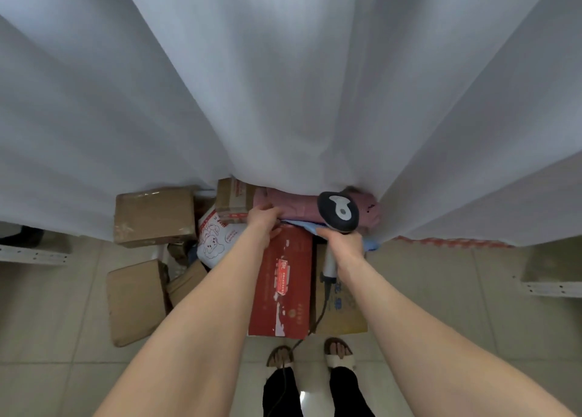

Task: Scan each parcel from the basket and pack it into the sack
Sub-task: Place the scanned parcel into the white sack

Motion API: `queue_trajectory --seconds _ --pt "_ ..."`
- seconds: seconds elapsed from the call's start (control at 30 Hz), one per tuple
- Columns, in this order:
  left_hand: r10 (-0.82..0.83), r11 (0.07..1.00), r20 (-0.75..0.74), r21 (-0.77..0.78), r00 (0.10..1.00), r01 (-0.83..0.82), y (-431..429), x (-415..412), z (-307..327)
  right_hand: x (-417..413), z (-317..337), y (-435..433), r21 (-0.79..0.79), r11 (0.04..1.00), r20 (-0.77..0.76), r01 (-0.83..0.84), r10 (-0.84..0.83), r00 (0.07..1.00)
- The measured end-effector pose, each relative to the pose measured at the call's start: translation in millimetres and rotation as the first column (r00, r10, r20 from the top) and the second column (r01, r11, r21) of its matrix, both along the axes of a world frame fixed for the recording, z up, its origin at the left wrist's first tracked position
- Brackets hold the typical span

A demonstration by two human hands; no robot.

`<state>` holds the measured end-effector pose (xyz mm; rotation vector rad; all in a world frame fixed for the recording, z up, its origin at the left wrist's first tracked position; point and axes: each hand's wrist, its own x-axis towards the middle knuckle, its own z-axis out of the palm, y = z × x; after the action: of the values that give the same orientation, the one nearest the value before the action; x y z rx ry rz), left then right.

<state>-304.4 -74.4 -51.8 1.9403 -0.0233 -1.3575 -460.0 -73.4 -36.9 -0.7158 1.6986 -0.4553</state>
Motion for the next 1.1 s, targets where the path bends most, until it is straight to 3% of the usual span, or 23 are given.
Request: queue_trajectory --seconds 0.27,0.37,0.5,0.67,0.83,1.1 --pt "0.165 0.984 0.148 -0.094 0.975 -0.153 -6 15 40 22 25 -7 -0.015 1.0 0.08 0.015 -0.014 0.997" --pt "0.263 0.96 0.133 -0.138 0.955 -0.245 -6 28 67 36 49 -8 -0.046 0.999 0.116 -0.014 0.019 0.993" --pt "0.451 0.888 0.166 -0.177 0.877 -0.424 9 56 90 55 67 -1 -0.05 0.997 0.169 -0.062 0.069 0.983" --pt "0.586 0.808 0.261 -0.12 0.767 -0.576 43 90 93 71 64 15 0.064 0.977 0.254 -0.203 0.181 0.95" --pt "0.644 0.765 0.088 -0.069 0.76 -0.64 72 102 88 79 63 18 0.115 0.958 0.267 -0.262 0.224 0.937" --pt "0.669 0.736 0.015 -0.155 0.744 -0.659 79 120 141 92 107 23 0.09 0.97 0.313 -0.226 0.188 0.931"
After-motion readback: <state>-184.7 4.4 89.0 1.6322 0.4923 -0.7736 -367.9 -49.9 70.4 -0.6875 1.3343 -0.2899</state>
